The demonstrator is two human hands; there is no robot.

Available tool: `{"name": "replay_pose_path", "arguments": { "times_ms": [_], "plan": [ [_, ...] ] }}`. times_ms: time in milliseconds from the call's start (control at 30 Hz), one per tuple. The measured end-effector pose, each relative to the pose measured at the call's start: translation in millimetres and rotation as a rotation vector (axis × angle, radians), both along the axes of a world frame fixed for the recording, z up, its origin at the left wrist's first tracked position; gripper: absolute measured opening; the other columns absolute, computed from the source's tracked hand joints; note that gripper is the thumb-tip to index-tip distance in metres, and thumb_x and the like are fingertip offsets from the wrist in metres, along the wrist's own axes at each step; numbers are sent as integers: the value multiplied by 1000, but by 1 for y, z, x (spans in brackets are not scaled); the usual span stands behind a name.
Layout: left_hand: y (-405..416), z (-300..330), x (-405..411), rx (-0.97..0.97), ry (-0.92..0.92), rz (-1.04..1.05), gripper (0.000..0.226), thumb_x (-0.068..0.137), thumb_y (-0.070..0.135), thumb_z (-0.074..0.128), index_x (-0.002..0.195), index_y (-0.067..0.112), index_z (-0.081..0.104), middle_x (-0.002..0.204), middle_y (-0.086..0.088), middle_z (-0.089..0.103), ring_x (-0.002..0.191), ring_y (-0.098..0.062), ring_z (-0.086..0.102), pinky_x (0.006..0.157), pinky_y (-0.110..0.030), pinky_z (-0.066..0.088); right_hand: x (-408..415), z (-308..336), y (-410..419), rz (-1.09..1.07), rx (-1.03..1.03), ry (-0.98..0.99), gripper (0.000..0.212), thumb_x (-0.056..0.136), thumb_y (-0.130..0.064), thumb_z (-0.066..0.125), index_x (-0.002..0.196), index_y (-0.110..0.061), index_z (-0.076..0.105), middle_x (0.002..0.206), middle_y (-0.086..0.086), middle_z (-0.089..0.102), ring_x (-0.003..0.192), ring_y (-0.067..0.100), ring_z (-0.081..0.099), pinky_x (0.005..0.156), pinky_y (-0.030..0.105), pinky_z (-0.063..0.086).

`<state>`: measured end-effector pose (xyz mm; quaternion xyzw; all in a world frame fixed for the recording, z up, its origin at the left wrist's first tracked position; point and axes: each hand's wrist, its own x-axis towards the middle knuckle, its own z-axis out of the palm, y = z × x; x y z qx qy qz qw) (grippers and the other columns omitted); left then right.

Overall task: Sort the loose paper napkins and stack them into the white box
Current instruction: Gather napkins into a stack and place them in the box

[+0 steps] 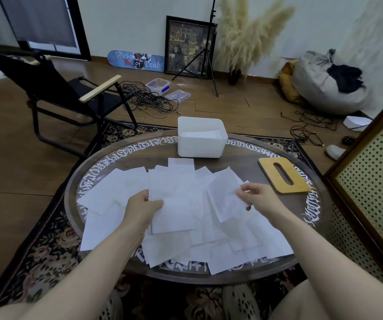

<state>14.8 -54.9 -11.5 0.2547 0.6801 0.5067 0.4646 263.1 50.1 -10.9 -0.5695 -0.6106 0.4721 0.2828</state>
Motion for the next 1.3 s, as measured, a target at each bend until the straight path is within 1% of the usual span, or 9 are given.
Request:
{"name": "replay_pose_path", "arguments": {
  "times_ms": [133, 200, 333, 433, 533, 733, 833, 1100, 1300],
  "plan": [
    [0, 1, -2, 13, -9, 6, 20, 89, -4, 55, 95, 12, 63, 90, -4, 66, 81, -24, 62, 69, -29, 50, 0, -14, -1, 44, -123, -233, 17, 89, -14, 64, 81, 1, 63, 70, 9, 58, 53, 16, 49, 62, 26, 42],
    [0, 1, -2, 15, -11, 7, 19, 89, -4, 55, 94, 13, 63, 89, -3, 66, 81, -24, 62, 69, -29, 50, -2, -18, 0, 60, -184, -299, 16, 86, -15, 68, 79, -4, 58, 73, 10, 56, 52, 16, 49, 60, 26, 39],
    [0, 1, 1, 20, -22, -6, 23, 90, -4, 55, 84, 17, 62, 88, -3, 66, 78, -21, 62, 69, -29, 51, -8, -18, 0, 8, -278, -422, 38, 82, -25, 73, 109, -2, 59, 79, 7, 60, 56, 14, 53, 52, 24, 32],
    [0, 2, 2, 17, -27, -14, 25, 89, -4, 54, 81, 18, 62, 87, -2, 66, 77, -21, 62, 68, -30, 51, -14, -15, -3, -47, -347, -384, 49, 84, -24, 73, 123, -3, 51, 78, 5, 56, 59, 13, 52, 48, 23, 32],
    [-1, 3, 1, 16, -25, -9, 25, 89, -4, 54, 81, 19, 61, 87, -1, 66, 78, -22, 62, 67, -29, 51, -18, -15, -5, -91, -389, -295, 47, 84, -17, 73, 122, 2, 52, 75, 5, 50, 59, 15, 46, 46, 25, 32],
    [-2, 5, 1, 18, -22, -9, 25, 89, -5, 54, 81, 17, 62, 85, -2, 65, 75, -21, 61, 69, -30, 50, -17, -18, -2, -77, -432, -269, 18, 83, -12, 73, 89, -7, 57, 61, 6, 56, 49, 16, 41, 45, 20, 27],
    [-2, 6, 2, 18, -14, -17, 26, 89, -5, 54, 80, 18, 61, 85, -2, 66, 75, -20, 61, 67, -30, 50, -15, -23, 1, -67, -444, -248, 23, 81, -13, 74, 75, -10, 52, 66, 7, 56, 50, 17, 38, 48, 22, 24],
    [-1, 3, 2, 16, -25, -14, 21, 90, -4, 54, 88, 15, 61, 86, -1, 65, 77, -22, 61, 71, -31, 50, -12, -22, 4, -108, -406, -147, 13, 81, -10, 72, 82, -11, 59, 83, 7, 61, 58, 15, 45, 51, 24, 25],
    [0, -2, 2, -3, -6, -37, 25, 91, -3, 53, 82, 18, 61, 87, -2, 65, 77, -21, 61, 73, -33, 51, -15, -5, 3, -132, -334, 120, 13, 84, -8, 70, 96, -10, 65, 71, 1, 59, 53, 10, 43, 48, 21, 29]
  ]
}}
